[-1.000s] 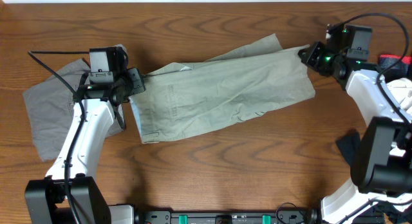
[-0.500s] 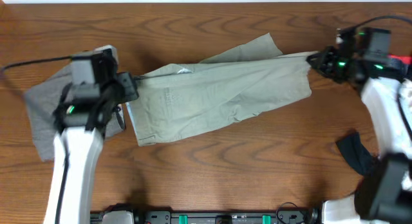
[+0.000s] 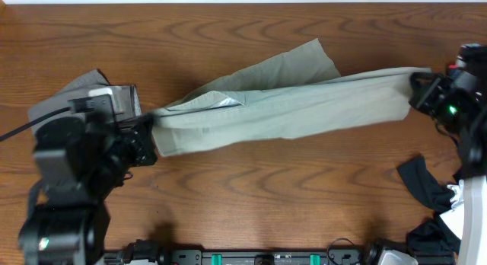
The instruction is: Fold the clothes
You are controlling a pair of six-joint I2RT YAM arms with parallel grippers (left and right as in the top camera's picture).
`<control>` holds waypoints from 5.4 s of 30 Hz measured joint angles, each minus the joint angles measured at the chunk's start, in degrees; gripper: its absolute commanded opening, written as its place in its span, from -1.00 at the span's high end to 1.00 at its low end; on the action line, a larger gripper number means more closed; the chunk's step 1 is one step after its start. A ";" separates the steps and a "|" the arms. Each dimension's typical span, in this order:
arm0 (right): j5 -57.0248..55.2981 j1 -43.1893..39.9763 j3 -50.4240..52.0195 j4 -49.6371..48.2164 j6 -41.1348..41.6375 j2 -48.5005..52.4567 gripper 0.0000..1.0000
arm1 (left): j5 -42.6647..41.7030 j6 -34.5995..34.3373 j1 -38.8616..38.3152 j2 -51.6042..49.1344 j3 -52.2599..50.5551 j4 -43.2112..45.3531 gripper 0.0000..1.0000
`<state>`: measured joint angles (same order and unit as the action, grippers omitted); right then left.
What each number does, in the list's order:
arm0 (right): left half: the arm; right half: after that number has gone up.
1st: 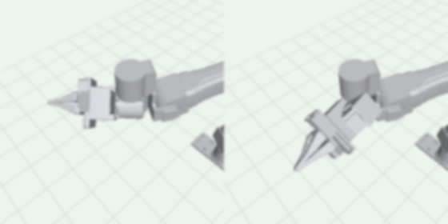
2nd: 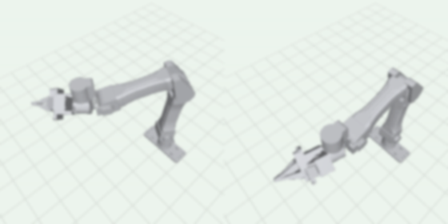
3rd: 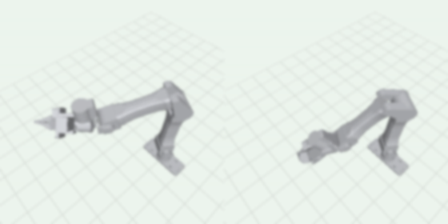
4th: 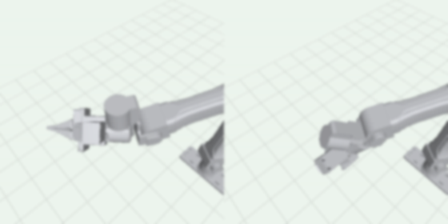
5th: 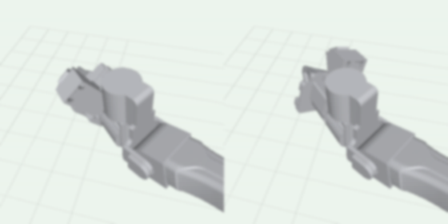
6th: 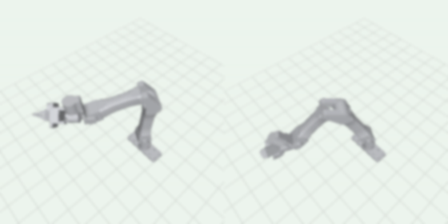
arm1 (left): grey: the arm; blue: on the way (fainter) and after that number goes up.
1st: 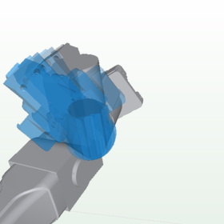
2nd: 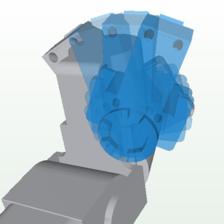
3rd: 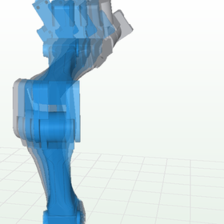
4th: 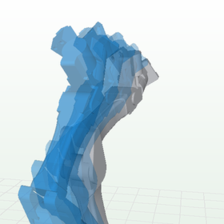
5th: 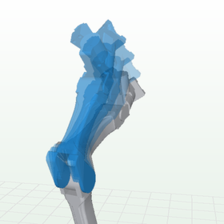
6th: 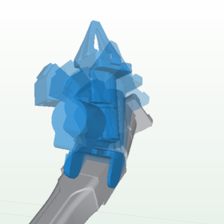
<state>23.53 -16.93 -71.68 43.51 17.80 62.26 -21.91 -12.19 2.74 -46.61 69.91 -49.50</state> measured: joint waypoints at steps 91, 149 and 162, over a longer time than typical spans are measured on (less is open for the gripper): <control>2.99 4.66 -12.09 -0.63 -15.37 22.40 0.97 | 7.02 4.33 -2.32 -50.05 20.81 -17.66 0.88; 4.98 12.96 -11.87 -52.52 -11.43 59.95 0.80 | 32.96 -9.97 -2.69 -68.22 15.93 22.91 0.88; -5.16 13.90 -11.87 -53.33 -6.01 60.37 0.78 | 36.52 -11.82 -2.10 -68.22 15.93 22.75 -0.72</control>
<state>18.37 -3.03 -83.55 -9.82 11.79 122.63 14.61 -24.01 0.64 -114.83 85.84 -26.74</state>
